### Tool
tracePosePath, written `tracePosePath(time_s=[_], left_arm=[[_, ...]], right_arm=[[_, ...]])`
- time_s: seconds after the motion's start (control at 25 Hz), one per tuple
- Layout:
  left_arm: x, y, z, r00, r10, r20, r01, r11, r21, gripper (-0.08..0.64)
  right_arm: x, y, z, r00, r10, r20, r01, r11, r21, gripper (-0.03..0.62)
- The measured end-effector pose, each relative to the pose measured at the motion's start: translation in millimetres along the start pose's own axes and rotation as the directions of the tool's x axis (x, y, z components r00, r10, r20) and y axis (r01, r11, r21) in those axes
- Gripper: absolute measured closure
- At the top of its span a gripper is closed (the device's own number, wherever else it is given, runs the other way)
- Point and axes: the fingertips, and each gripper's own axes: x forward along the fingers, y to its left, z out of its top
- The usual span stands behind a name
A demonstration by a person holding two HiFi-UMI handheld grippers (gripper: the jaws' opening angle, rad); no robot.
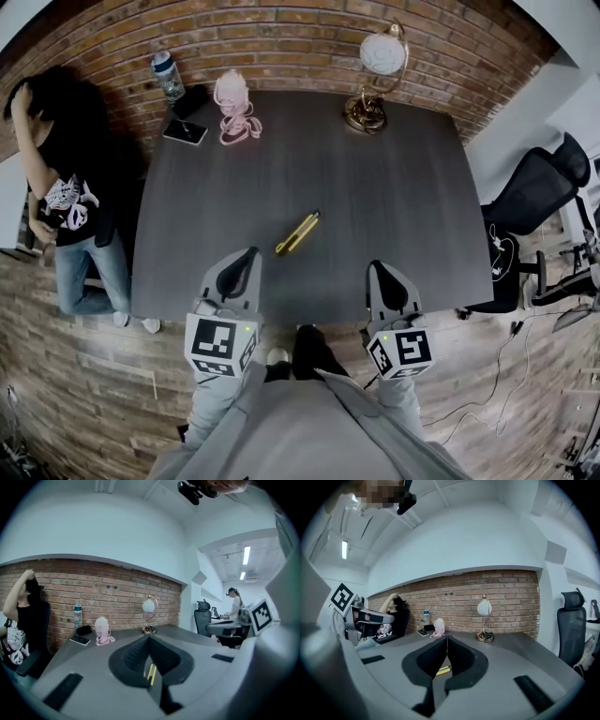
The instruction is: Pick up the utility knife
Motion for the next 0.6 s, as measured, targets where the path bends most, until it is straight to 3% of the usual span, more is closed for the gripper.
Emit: tracePosePath(time_s=[0.32,0.6], left_arm=[[67,14,36,0.997,0.068,0.020,-0.068,0.998,0.003,0.541],[101,15,45,0.994,0.109,0.008,-0.109,0.994,0.009,0.541]], right_arm=[[61,-54,32,0.998,0.055,0.038,-0.055,0.998,-0.016,0.574],[92,-78,42,0.993,0.112,0.041,-0.111,0.993,-0.028,0.574]])
